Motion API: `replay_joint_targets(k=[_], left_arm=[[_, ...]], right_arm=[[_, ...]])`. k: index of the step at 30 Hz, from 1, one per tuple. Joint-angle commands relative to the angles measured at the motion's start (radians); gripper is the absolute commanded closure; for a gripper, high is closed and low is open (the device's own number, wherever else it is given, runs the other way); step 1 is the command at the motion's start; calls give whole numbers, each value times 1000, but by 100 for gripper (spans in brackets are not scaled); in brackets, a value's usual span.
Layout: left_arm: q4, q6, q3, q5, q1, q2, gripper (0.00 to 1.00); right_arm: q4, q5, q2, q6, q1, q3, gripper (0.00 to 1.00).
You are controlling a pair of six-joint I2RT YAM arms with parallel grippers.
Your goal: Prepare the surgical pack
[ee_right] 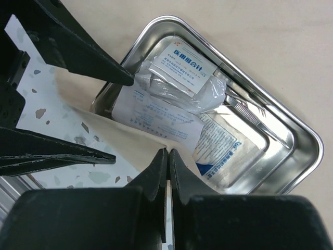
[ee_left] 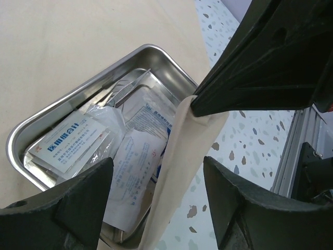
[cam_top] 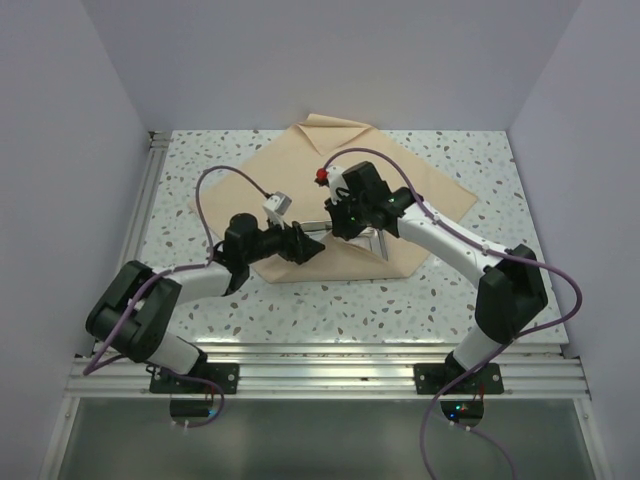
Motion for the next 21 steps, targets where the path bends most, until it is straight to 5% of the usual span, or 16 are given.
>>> replay_joint_targets(k=[1, 6, 7, 9, 10, 14, 21], left_arm=[[49, 38, 47, 18, -16, 32, 27], [6, 41, 110, 19, -34, 107, 48], [-7, 44, 118, 22, -36, 116, 68], [-21, 49, 132, 27, -40, 136, 82], [-24, 49, 139, 30, -39, 141, 97], [-24, 49, 138, 30, -39, 145, 100], [-21, 50, 132, 25, -40, 139, 100]], right_arm=[[19, -29, 4, -19, -9, 51, 100], [21, -34, 4, -22, -11, 57, 100], [19, -37, 6, -25, -9, 60, 100], [19, -32, 4, -27, -12, 62, 97], [24, -18, 1, -25, -14, 59, 90], [106, 8, -40, -5, -26, -2, 58], [170, -90, -43, 31, -76, -36, 54]])
